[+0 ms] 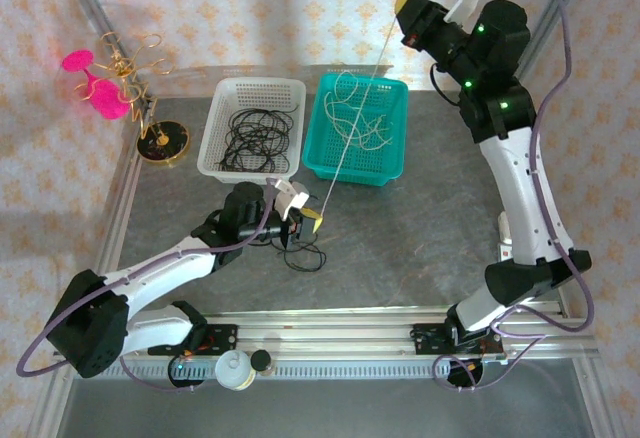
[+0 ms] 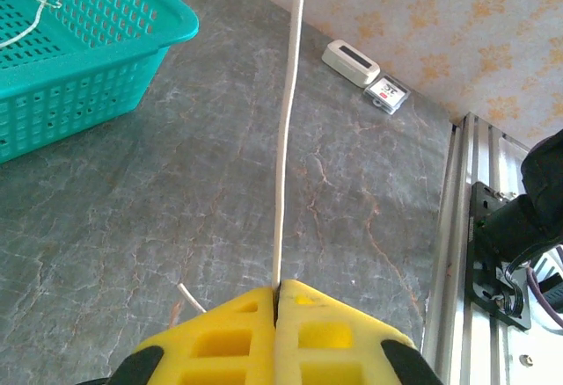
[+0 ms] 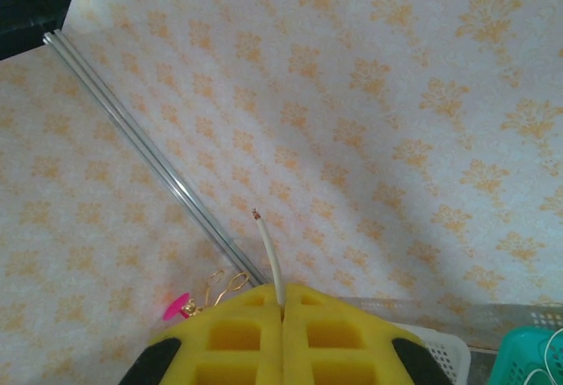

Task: Untangle the cables

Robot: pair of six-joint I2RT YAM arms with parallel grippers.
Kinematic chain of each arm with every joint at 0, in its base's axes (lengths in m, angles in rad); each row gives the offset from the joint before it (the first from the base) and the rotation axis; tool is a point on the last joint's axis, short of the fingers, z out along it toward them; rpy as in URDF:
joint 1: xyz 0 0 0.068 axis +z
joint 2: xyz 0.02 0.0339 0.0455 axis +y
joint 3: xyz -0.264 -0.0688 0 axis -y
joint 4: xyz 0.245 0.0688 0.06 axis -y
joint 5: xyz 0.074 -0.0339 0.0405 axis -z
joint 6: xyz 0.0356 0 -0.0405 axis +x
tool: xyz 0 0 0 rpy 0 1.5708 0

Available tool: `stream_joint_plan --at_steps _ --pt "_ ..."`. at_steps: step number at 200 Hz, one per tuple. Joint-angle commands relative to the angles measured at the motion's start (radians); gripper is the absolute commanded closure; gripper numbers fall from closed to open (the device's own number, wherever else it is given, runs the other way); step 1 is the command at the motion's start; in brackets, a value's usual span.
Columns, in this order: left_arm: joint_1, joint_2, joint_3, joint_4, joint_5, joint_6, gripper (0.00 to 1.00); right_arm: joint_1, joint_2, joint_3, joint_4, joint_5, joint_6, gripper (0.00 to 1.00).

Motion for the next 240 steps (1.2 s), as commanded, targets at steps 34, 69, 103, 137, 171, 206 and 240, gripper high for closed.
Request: stream_joint_plan --at_steps 34,69,103,137,171,206,240 --pt "-0.016 -0.025 -0.024 -0.101 -0.047 -0.009 1.0 -0.013 -0.003 0.034 0.108 0.05 0.006 1.0" --pt "-0.014 -0.055 0.036 -0.138 -0.205 0.008 1.0 -0.013 0.028 0.024 0.095 0.051 -0.028 1.0" --pt "-0.002 0.008 0.154 -0.114 -0.323 0.026 1.0 -0.014 0.092 0.016 0.117 0.118 -0.095 1.0" --pt "0.031 0.212 0.359 -0.097 -0.393 0.049 1.0 -0.03 0.174 0.085 0.15 0.137 -0.123 1.0" --pt "0.068 0.443 0.544 -0.092 -0.374 0.064 1.0 -0.035 0.251 0.128 0.162 0.163 -0.176 1.0" --pt "0.088 0.673 0.758 -0.177 -0.376 0.091 1.0 -0.066 0.345 0.132 0.139 0.172 -0.181 1.0" --pt "0.09 0.8 0.863 -0.214 -0.414 0.103 1.0 -0.068 0.434 0.089 0.108 0.228 -0.203 1.0"
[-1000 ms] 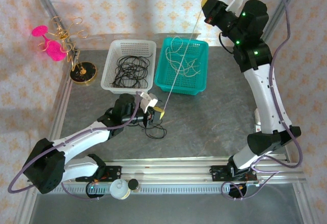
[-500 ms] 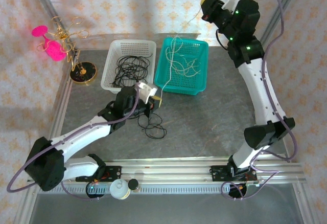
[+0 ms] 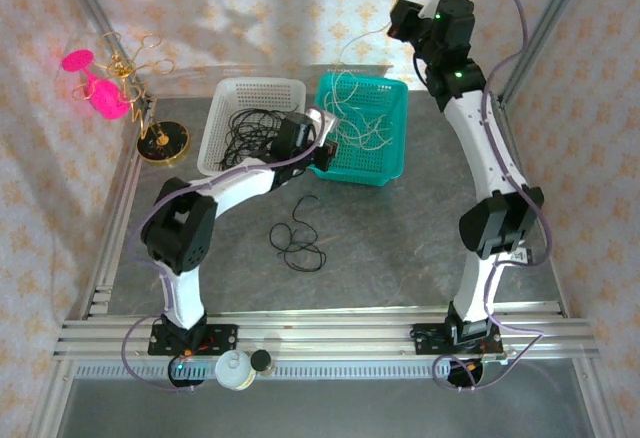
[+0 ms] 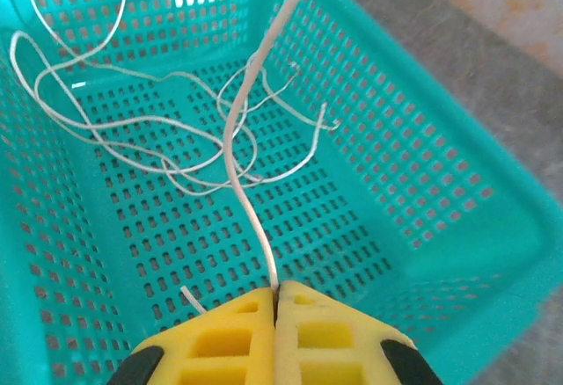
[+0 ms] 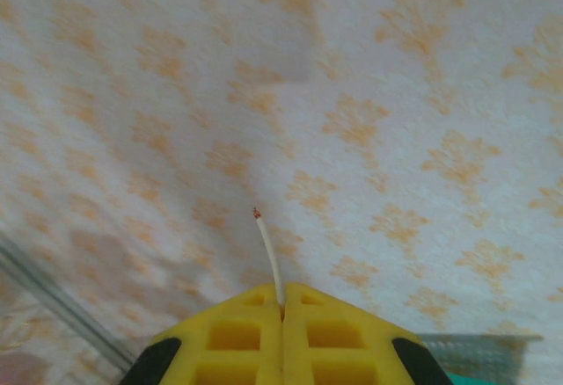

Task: Untangle the cables

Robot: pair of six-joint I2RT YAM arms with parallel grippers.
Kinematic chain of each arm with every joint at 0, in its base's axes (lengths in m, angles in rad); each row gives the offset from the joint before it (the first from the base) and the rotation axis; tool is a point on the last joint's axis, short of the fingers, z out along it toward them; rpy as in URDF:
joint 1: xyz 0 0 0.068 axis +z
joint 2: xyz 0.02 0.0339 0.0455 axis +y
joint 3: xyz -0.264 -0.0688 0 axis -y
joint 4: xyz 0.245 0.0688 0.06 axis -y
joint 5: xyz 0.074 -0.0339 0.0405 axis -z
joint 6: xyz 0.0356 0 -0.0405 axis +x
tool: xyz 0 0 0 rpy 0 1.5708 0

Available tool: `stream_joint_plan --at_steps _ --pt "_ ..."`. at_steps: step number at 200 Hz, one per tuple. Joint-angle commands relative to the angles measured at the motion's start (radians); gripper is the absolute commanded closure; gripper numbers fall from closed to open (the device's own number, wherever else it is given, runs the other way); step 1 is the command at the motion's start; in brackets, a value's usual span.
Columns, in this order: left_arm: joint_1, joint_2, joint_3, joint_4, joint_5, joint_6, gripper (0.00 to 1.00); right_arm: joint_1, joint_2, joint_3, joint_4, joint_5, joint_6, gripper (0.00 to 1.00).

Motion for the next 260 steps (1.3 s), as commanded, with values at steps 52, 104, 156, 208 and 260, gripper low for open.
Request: stream_joint_plan --at_steps 52,104,156,208,260 --pt "0.004 0.198 0.23 -0.202 -0.084 0.047 0.93 -0.005 0.158 -0.224 0.079 0.09 0.015 1.0" --pt "0.001 0.216 0.247 -0.202 -0.041 0.019 0.61 -0.004 0.347 -0.208 0.06 0.23 -0.049 1.0" --pt "0.0 0.147 0.254 -0.159 0.011 -0.029 0.46 0.004 0.364 -0.162 0.017 0.248 -0.088 0.72" --pt "-0.013 0.011 0.226 -0.084 0.075 -0.09 0.32 0.022 0.2 -0.215 0.011 0.162 -0.073 0.61" --pt "-0.021 -0.281 -0.092 0.002 0.011 -0.176 0.4 0.03 -0.004 -0.4 -0.006 0.136 -0.046 0.55"
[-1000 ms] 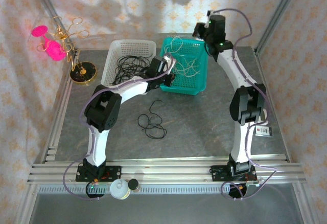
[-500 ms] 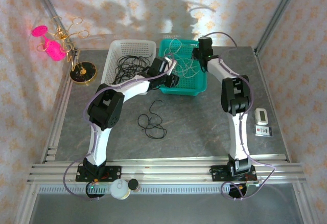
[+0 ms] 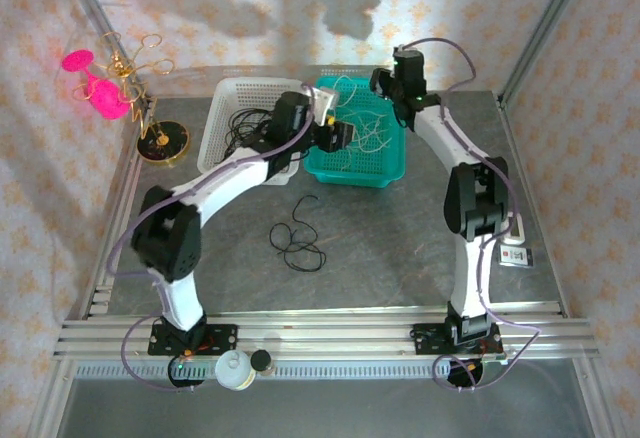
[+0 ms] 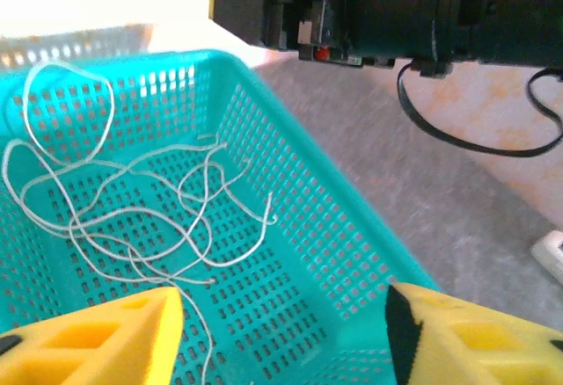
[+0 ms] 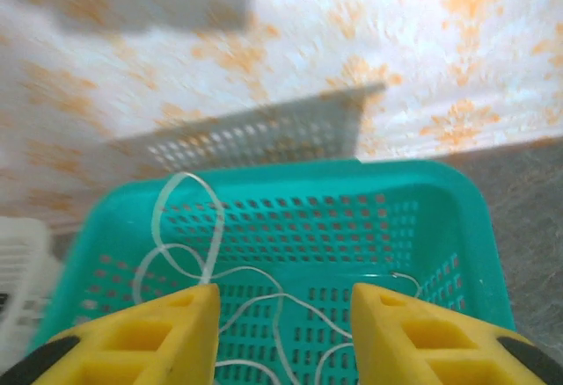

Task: Untangle the cables

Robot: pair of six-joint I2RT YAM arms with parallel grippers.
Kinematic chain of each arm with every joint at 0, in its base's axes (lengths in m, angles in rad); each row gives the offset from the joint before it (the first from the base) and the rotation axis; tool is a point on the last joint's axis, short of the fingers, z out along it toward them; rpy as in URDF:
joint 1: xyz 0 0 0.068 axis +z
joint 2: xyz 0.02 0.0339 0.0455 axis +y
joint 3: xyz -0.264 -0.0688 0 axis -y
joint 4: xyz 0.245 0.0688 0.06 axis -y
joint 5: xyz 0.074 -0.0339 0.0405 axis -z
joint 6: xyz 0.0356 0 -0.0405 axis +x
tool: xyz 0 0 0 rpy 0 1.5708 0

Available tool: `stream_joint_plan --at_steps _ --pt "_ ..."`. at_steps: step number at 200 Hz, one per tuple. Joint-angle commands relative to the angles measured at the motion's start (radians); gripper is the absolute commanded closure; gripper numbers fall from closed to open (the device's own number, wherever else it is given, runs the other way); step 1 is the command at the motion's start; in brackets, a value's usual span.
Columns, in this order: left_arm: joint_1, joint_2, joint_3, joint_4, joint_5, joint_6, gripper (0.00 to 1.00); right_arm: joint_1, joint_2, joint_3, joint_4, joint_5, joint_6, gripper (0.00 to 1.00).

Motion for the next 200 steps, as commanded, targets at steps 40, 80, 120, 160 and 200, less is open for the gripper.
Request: stream_joint_plan --at_steps 40,80,120,160,200 --pt "-0.049 -0.448 -0.516 -0.11 -0.303 -0.155 0.38 0.108 -0.532 -0.619 0.153 -0.015 0.076 0.57" --pt "-0.088 -0.613 -0.761 -0.175 -0.294 -0.317 0.37 0.288 -0.792 -1.027 0.239 -0.003 0.186 0.6" --pt "-0.15 -0.526 -0.815 -0.137 -0.238 -0.359 0.34 0.334 -0.878 -1.144 0.172 0.008 0.213 0.6" --pt "-0.162 -0.374 -0.787 -0.072 -0.273 -0.337 0.4 0.335 -0.939 -1.175 0.155 0.009 0.213 0.6" --pt "-0.165 -0.303 -0.763 -0.029 -0.299 -0.31 0.77 0.335 -0.96 -1.191 0.145 -0.016 0.222 0.62"
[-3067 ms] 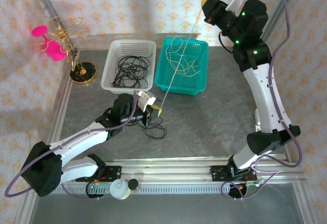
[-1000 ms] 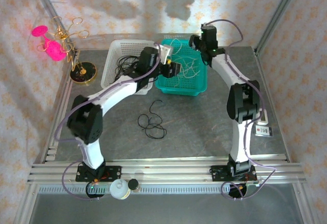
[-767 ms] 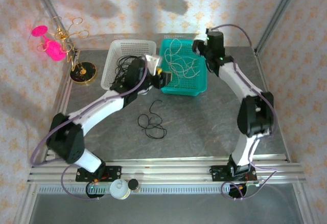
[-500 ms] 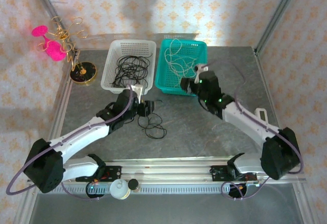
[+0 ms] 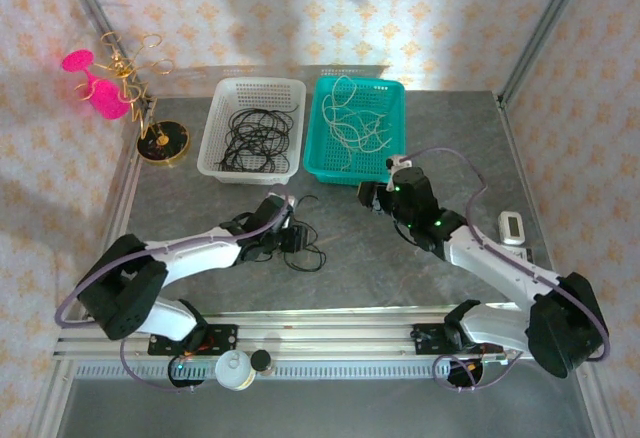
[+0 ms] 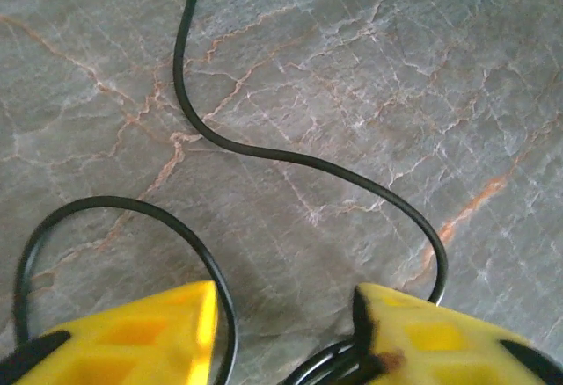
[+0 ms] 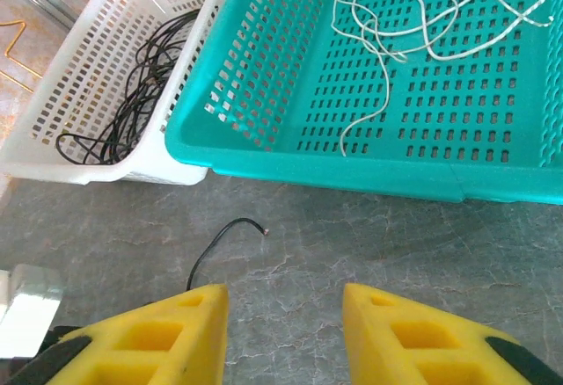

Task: Untangle the cables

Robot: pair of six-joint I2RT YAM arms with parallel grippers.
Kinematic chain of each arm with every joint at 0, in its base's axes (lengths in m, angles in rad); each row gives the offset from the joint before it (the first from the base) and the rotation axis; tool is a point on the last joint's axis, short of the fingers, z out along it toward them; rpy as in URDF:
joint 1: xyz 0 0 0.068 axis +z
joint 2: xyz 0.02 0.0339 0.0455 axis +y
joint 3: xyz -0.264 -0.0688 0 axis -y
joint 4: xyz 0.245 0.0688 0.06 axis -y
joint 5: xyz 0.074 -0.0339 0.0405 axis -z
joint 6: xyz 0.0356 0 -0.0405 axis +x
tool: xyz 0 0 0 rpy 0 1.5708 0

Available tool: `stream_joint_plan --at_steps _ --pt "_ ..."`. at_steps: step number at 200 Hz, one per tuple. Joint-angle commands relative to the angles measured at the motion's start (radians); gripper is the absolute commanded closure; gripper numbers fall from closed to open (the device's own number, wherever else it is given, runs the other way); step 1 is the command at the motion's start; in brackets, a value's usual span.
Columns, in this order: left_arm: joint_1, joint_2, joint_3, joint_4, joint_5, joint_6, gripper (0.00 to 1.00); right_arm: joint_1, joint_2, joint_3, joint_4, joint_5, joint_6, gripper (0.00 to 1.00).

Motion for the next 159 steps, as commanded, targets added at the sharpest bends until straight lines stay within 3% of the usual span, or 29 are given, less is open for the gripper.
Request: stream_joint_plan --at_steps 1,15,32,74,101,131,159 --pt "-0.007 0.023 0.042 0.054 -0.04 0.025 0.79 0.005 -0.025 -0.018 -0.011 0.002 0.018 0.62" --pt "-0.028 -0.012 0.051 0.045 -0.075 0.034 1.0 0.005 -0.042 -0.024 -0.006 -0.003 0.018 0.62" --pt "-0.063 -0.089 0.066 0.017 -0.108 0.053 1.0 0.005 -0.061 -0.04 0.018 -0.025 0.008 0.62" --pt "-0.125 -0.292 0.123 -0.111 -0.122 0.132 1.0 0.004 -0.086 -0.135 0.253 -0.235 -0.018 0.58" --pt "-0.144 -0.419 0.162 -0.162 -0.138 0.202 1.0 0.003 -0.091 -0.201 0.481 -0.386 -0.06 0.53" --pt "-0.146 -0.521 0.176 -0.097 -0.107 0.275 1.0 0.014 -0.066 -0.285 0.812 -0.621 -0.158 0.5" --pt "-0.146 -0.533 0.203 -0.063 -0.075 0.328 1.0 0.061 -0.036 -0.213 0.803 -0.706 -0.291 0.48"
